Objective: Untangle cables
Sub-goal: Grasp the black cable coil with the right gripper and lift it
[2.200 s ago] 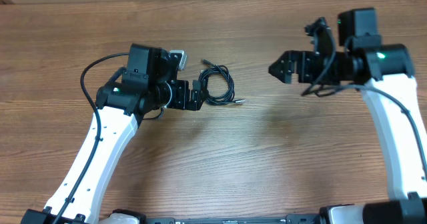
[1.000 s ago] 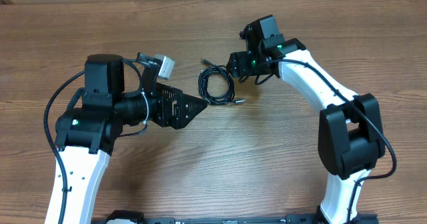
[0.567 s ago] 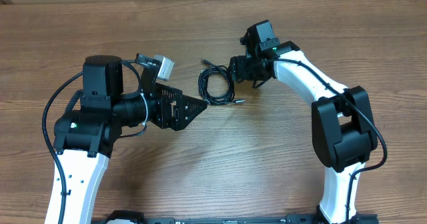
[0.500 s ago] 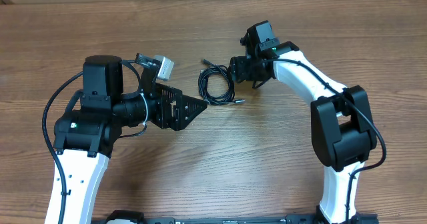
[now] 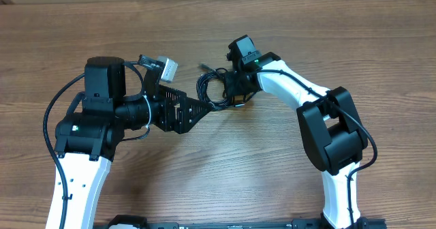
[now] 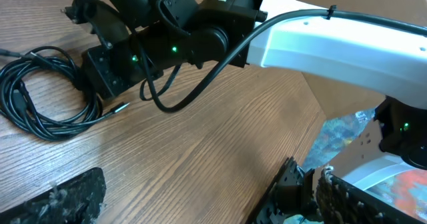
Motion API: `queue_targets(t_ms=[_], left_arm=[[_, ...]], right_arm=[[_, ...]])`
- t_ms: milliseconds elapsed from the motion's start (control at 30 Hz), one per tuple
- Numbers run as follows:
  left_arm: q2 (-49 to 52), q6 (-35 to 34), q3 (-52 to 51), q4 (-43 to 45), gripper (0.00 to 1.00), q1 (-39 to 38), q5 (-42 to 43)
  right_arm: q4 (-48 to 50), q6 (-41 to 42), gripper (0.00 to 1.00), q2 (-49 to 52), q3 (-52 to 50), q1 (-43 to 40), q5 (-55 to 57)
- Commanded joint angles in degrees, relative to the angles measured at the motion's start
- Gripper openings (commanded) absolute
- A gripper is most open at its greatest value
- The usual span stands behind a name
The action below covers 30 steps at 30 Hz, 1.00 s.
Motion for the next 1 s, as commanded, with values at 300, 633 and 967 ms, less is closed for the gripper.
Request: queue_targets(t_ms=[300, 633, 967], left_arm=[[-0.7, 1.3, 0.9, 0.0, 1.00, 0.1, -0.6], [-0.7, 1.0, 0.9, 0.0, 1.00, 0.1, -0.7], [-0.7, 1.0, 0.9, -3.3, 1.00, 0.1, -10.5]], right_arm=[[-3.5, -0.6, 0.04, -1.7, 3.0, -2.2, 2.3], [-13.6, -3.6, 0.04, -8.8, 12.8, -2.3, 2.2], [-20.0, -3.6, 0.04, -18.3, 16.8, -2.3, 0.1]])
